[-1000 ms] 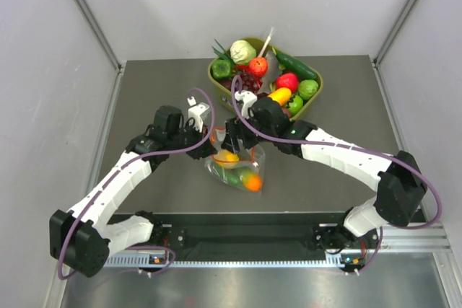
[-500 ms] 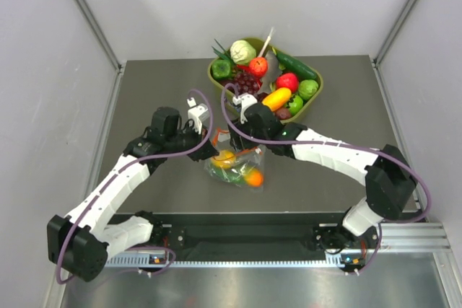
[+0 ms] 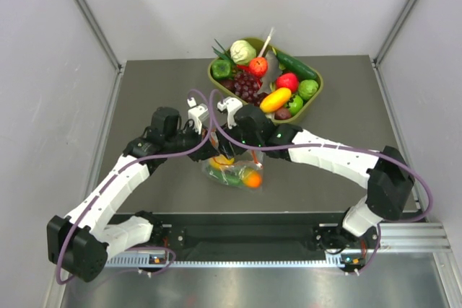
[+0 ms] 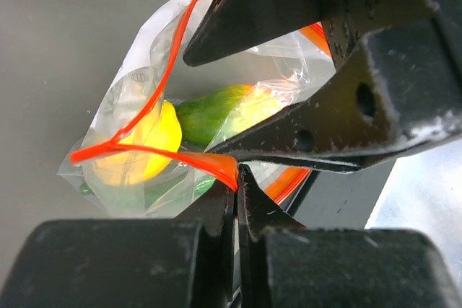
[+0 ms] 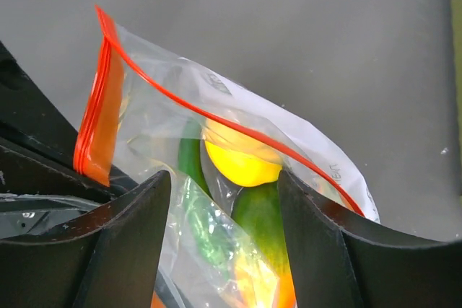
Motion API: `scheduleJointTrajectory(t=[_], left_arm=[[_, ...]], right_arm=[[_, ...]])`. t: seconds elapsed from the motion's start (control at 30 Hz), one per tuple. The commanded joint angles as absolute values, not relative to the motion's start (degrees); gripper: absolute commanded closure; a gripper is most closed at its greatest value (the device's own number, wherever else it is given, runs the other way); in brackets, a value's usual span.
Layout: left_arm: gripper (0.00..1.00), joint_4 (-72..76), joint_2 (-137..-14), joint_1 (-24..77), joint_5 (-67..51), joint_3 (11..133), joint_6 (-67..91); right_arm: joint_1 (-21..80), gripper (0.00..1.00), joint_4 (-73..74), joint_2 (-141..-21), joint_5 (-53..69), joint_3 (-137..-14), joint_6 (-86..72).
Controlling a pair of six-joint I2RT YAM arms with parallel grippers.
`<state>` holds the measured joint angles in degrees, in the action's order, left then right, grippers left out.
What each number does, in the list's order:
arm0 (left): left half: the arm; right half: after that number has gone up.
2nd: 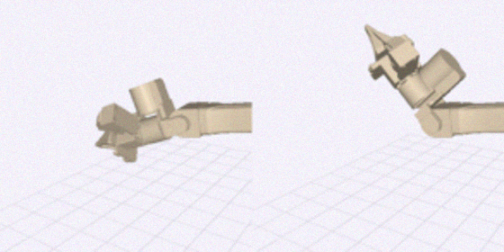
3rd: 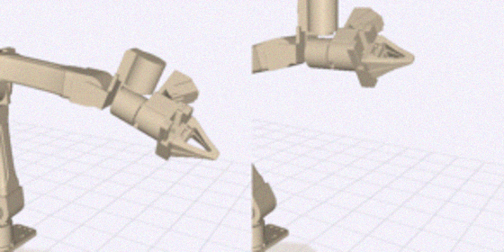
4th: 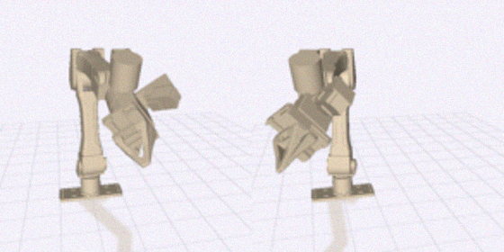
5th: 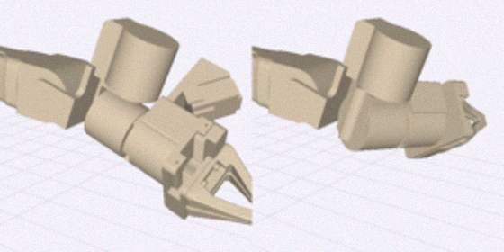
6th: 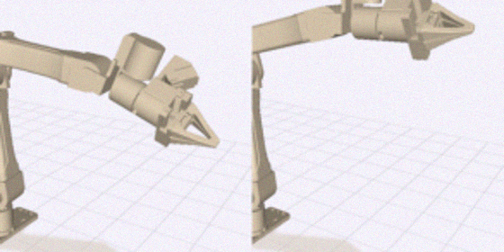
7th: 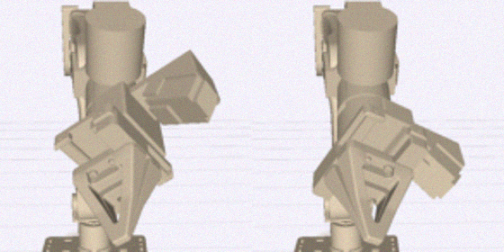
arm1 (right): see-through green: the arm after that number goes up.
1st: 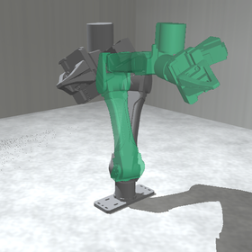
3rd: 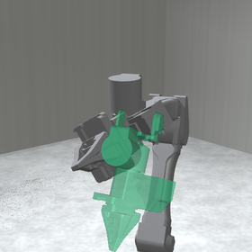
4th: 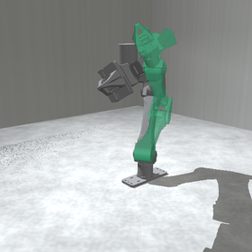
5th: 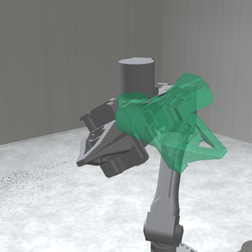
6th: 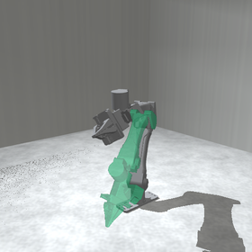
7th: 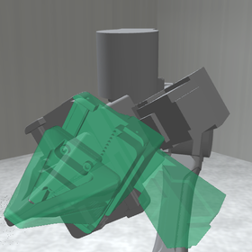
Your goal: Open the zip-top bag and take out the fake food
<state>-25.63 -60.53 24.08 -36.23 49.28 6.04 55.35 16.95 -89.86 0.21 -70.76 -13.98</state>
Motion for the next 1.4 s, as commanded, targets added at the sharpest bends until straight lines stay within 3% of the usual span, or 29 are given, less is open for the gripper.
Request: scheduleJointTrajectory(t=[0.0, 0.4, 0.87, 1.37], left_arm=[[1.00, -22.1, -59.4, 23.9, -37.8, 49.1, 5.6], [1.00, -23.2, -58.9, 23.9, -36.8, 49.1, 4.8], [1.00, -24.6, -60.3, 23.9, -37.1, 49.3, 3.6], [1.00, -21.9, -55.4, 23.8, -34.4, 48.1, 3.5]], right_arm=[[56.1, 0.39, 17.2, -91.8, 2.6, -72.7, -13.1], [56.1, 0.39, 7.8, -98.3, 3.3, -68.1, -12.2], [56.0, 0.29, 2.2, -105.9, 2.8, -66.4, -10.9], [56.1, 0.24, -2.5, -104.7, 6.5, -60.5, -12.2]])
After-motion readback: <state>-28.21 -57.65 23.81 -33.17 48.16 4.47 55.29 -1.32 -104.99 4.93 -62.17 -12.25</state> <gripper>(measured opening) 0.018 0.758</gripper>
